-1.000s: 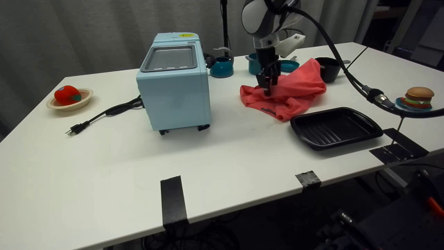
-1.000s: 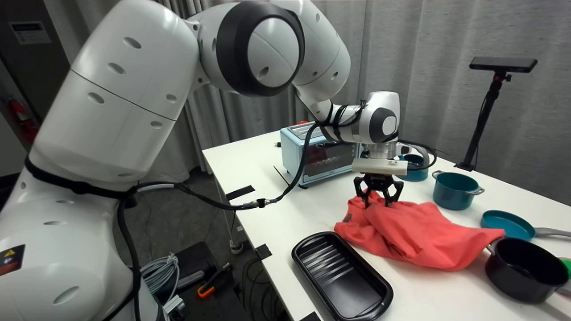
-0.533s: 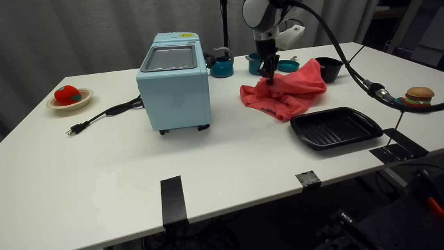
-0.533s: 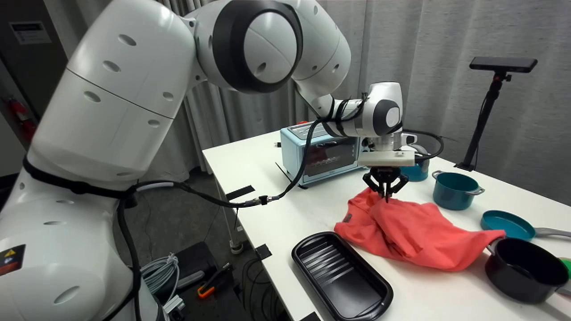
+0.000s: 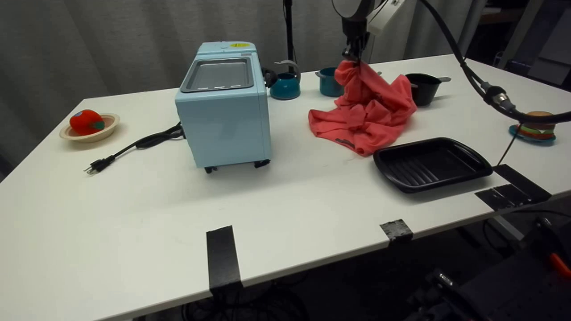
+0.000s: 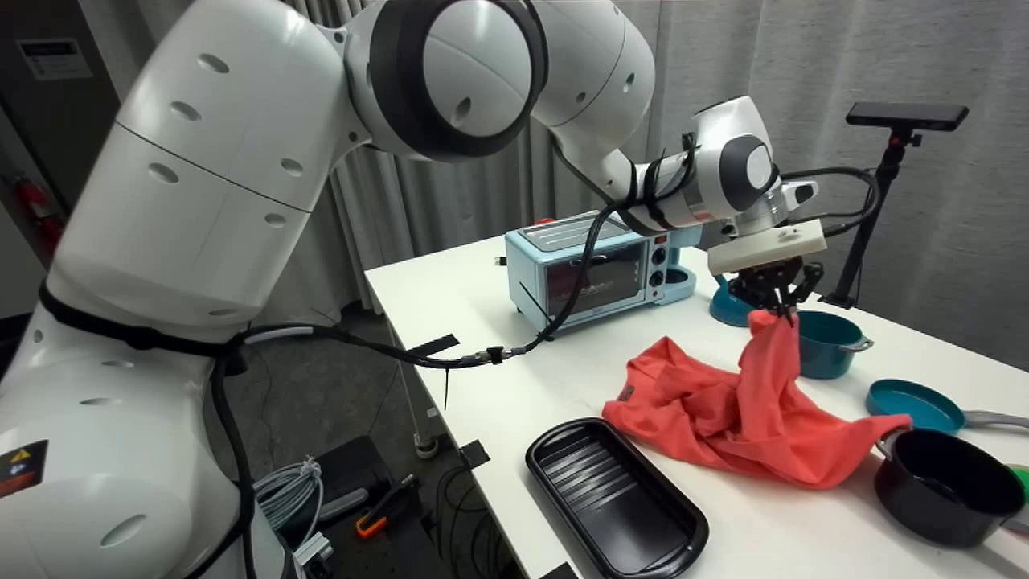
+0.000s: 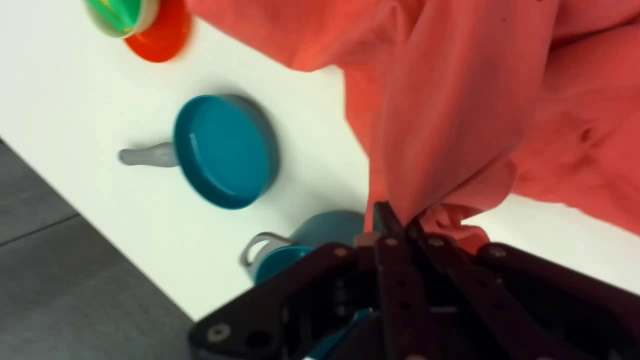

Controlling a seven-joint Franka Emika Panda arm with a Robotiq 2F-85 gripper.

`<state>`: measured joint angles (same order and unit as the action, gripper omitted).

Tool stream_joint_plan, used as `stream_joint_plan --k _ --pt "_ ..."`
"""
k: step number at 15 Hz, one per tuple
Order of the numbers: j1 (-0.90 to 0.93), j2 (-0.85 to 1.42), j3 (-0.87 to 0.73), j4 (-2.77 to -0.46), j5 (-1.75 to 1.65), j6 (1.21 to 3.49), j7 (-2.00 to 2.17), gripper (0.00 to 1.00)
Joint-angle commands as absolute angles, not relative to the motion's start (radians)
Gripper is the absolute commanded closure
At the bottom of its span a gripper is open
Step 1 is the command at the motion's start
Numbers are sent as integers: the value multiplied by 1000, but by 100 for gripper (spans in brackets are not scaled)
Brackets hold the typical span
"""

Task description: Unfold the shirt

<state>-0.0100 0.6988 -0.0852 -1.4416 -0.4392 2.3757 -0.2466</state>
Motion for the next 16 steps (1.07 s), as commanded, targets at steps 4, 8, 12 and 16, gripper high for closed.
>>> stream_joint_plan --k 4,8,12,16 --pt "41 804 -279 -1266 -609 2503 -36 99" --pt "79 866 -390 -1216 -737 2491 172 70" --pt "97 866 -408 -1231 -821 2466 301 40" --pt "79 789 -303 -1316 -772 2469 244 11"
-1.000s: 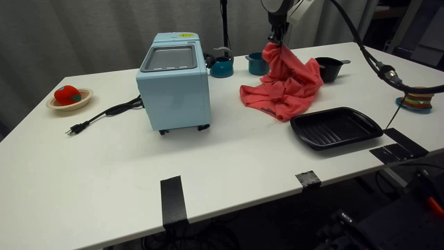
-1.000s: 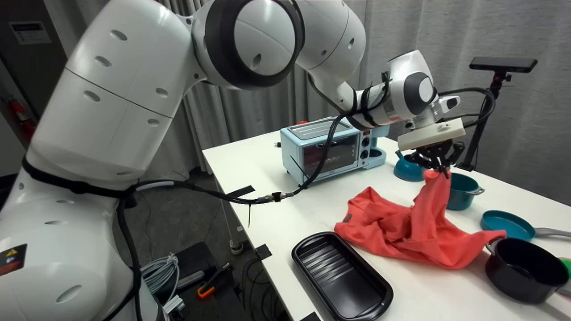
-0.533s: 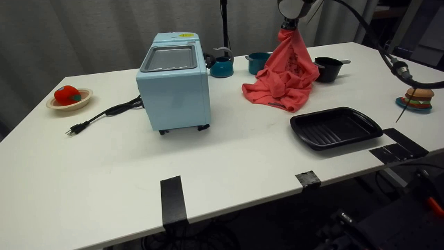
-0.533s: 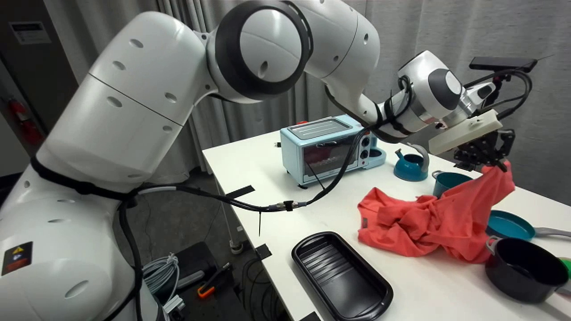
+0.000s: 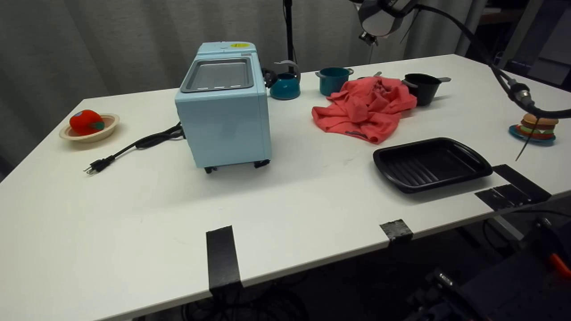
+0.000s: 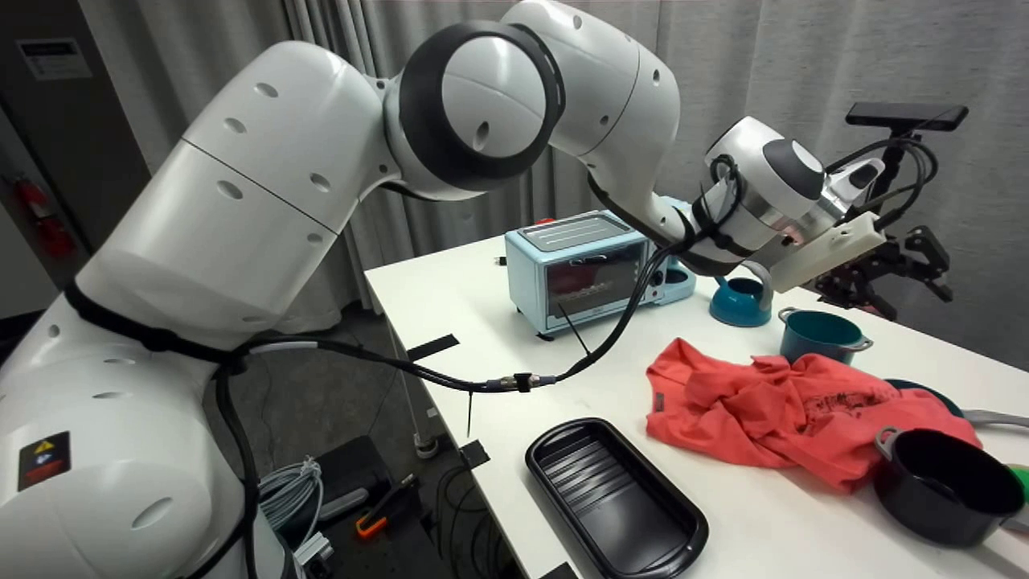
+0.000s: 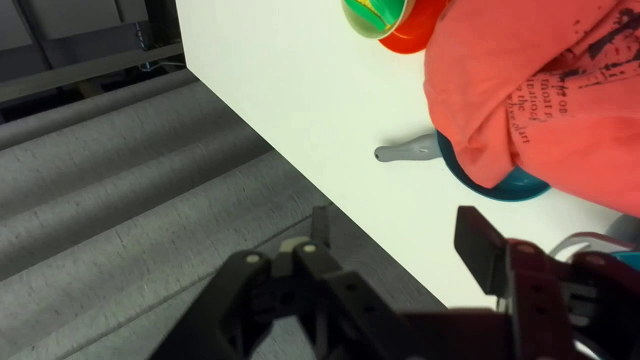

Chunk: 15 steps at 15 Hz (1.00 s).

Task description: Unfold the shirt

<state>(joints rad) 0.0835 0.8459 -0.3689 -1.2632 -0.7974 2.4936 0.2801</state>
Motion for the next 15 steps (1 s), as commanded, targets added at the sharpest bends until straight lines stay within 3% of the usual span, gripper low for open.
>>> stream_joint_plan --k 1,6,11,13,15 --pt "64 777 -260 -1332 -739 2473 206 2" --pt "4 793 -114 -1352 -499 2412 23 0" --pt "-45 833 -64 -1346 -279 2232 -84 0" --pt "-70 844 -44 -1336 -206 2143 -114 14" --pt "-88 847 -26 -1326 -144 2056 -137 22"
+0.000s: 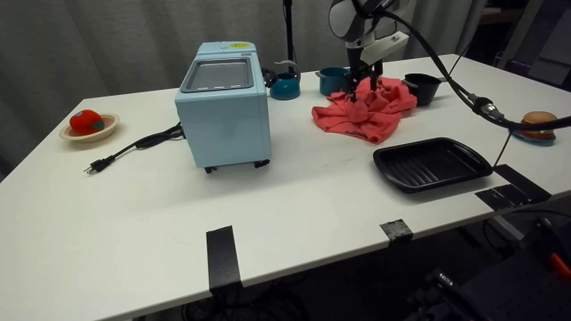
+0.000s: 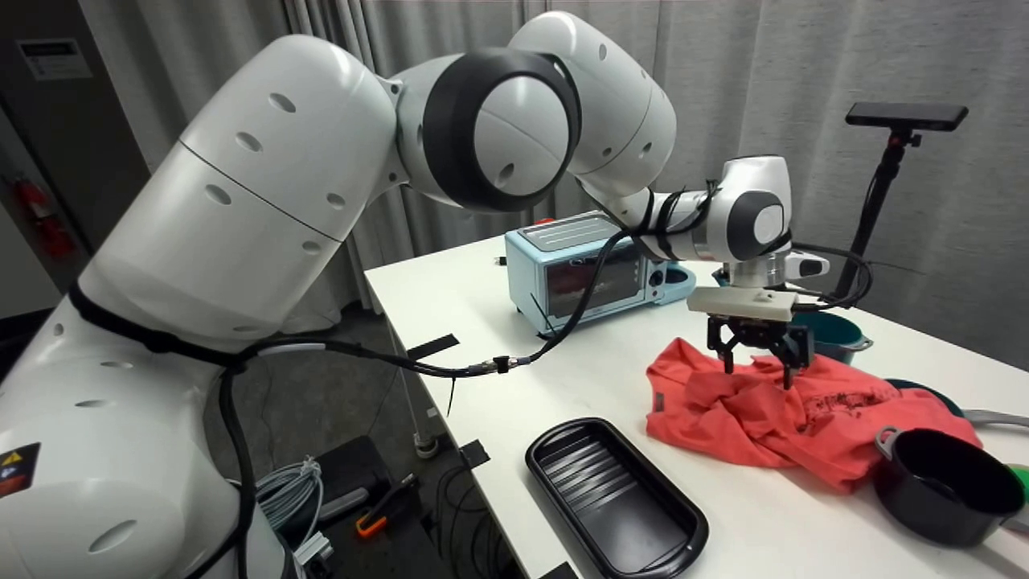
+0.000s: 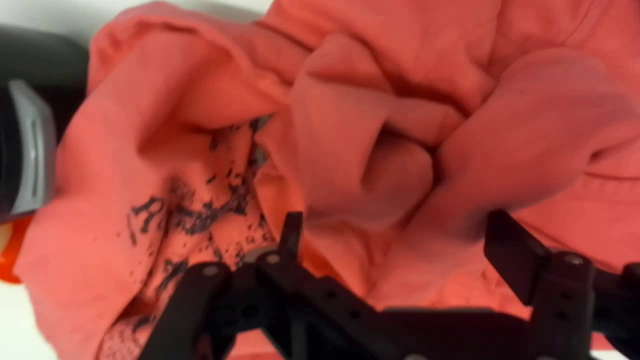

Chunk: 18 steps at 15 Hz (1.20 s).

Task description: Unfold the shirt

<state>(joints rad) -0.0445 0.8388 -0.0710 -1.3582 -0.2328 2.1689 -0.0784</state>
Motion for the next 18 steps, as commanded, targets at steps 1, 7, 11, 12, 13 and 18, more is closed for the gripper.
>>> stream_joint_plan --k 1,7,11,12,13,18 --pt "-91 850 -24 -1321 -126 2028 -139 37" --pt "-83 844 -27 -1295 -97 1962 -132 85" --pt "-74 825 -34 -1294 -114 1979 -131 100" --pt "-76 821 -32 -1292 -111 1978 -132 100" --pt "-77 817 -32 -1292 -110 1979 -132 99" --pt "-68 765 -50 -1319 -142 1957 -138 99"
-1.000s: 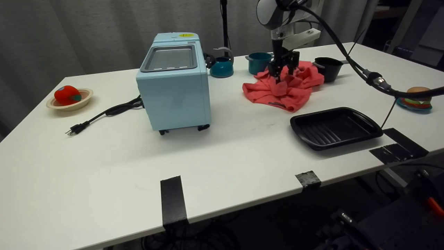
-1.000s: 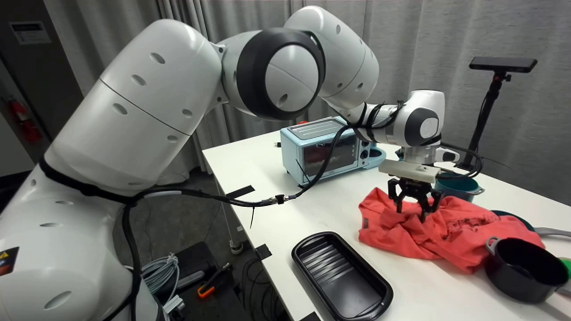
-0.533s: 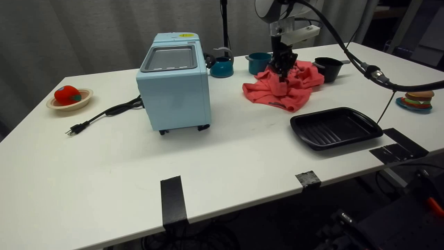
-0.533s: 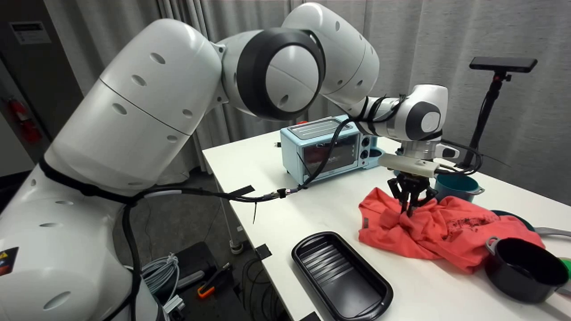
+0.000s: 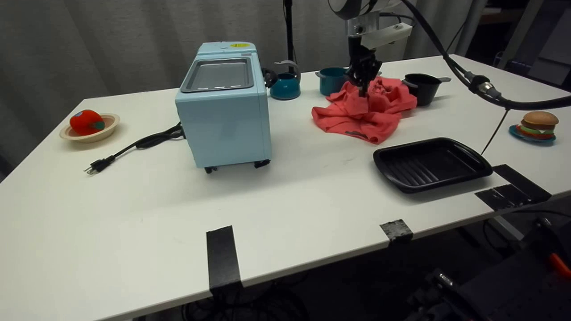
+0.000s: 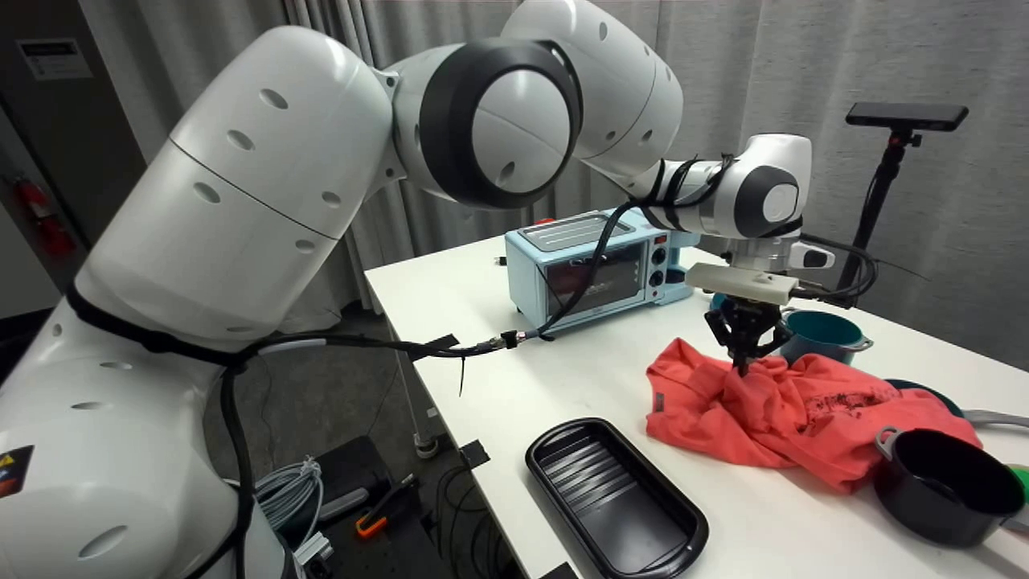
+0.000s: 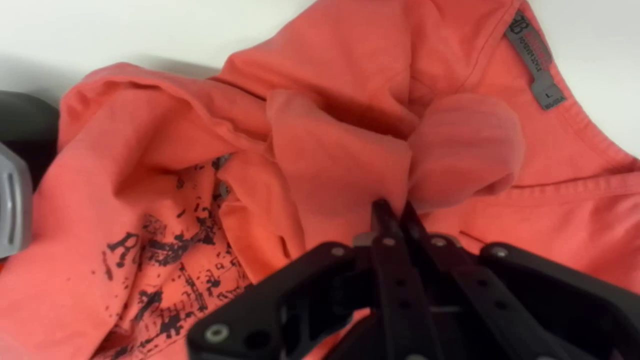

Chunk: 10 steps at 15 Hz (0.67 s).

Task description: Unfold the shirt

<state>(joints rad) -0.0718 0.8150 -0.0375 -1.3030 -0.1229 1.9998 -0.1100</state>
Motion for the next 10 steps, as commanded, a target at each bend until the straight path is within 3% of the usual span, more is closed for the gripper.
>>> stream_joint_plan --k 1,7,8,9,10 --pt "-65 746 -58 -1327 -160 1946 -142 99" --pt "-65 612 -102 -1377 -292 1747 -180 99" --pt "-75 609 -96 -1374 -282 1697 -198 70" --pt "-78 600 -96 -1379 -281 1655 -203 69" --pt "-78 601 -95 -1379 -286 1623 -210 62"
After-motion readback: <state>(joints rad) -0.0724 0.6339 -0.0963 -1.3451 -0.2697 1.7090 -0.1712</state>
